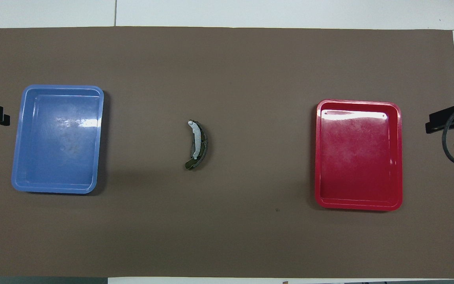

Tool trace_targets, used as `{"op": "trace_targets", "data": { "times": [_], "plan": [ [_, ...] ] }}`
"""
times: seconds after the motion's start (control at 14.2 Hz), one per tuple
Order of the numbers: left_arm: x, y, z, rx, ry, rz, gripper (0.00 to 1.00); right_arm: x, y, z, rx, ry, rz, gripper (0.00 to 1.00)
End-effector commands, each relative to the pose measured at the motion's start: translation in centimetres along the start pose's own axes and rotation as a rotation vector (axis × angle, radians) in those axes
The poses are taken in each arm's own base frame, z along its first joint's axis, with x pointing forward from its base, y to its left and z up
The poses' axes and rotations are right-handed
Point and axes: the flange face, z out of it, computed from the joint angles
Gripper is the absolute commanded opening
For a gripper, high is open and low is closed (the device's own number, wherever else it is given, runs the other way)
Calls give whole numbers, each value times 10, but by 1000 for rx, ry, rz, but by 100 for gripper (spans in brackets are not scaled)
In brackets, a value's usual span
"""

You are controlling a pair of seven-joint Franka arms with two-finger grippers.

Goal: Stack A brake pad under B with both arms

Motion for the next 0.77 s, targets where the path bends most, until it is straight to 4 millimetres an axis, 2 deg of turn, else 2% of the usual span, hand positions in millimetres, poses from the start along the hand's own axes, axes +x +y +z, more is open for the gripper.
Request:
{"op": "trace_targets", "data": {
  "times": [0.0, 0.21, 0.35, 0.7],
  "plan": [
    [-7, -2, -3, -1, -7, 0, 100, -3, 7, -5, -11, -4, -20, 100],
    [-7, -2, -3, -1, -7, 0, 100, -5, 7, -3, -12, -1, -29, 100],
    [-7, -2, -2, -1, -8, 0, 100, -8, 9, -11, -12, 10, -38, 100],
    [-7, -2, -3, -1, -7, 0, 100, -9, 11, -12, -11, 17, -34, 100]
  ]
}}
